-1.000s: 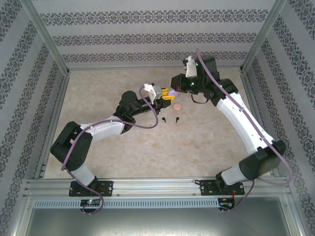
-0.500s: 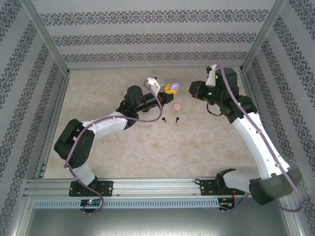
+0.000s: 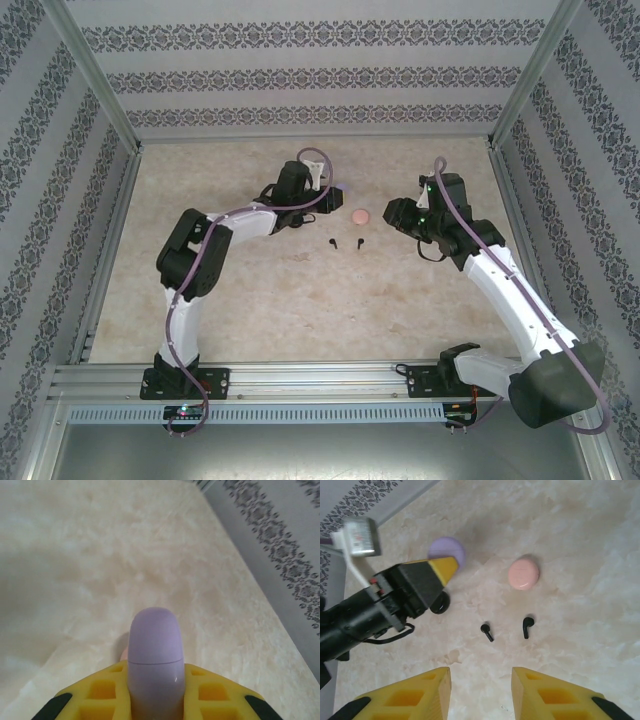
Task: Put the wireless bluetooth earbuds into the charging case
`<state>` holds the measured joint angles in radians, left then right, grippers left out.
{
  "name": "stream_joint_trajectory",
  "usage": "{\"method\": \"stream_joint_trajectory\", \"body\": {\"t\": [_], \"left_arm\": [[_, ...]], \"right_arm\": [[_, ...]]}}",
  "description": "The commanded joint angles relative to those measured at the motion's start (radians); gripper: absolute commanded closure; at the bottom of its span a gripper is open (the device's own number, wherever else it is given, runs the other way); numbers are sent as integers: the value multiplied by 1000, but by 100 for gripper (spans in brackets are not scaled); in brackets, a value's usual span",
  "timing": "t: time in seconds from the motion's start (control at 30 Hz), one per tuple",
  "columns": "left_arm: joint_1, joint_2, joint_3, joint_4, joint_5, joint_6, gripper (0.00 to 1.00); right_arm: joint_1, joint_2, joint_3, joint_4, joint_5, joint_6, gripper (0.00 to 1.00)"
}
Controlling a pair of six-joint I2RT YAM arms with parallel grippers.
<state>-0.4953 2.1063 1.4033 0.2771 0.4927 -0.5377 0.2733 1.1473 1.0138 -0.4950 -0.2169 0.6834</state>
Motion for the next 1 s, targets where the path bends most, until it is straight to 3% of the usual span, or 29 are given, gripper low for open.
{"method": "stream_joint_trajectory", "body": {"t": [0.0,0.2,0.63,0.8,0.97], "left_arm": [[3,42,46,-103,63,-107,100],[4,114,86,-152,63,-133,99],[43,139,112,-249,50,-130,69],[61,104,108,-261,53,-111,53],[76,46,88,-246,62,-92,46]], "right_arm": [[21,10,1,47,19,13,62],[57,46,31,51,29,12,60],[117,99,118,37,70,10,40],[140,112,148,25,92,6,36],[156,123,171,19,112,9,36]]}}
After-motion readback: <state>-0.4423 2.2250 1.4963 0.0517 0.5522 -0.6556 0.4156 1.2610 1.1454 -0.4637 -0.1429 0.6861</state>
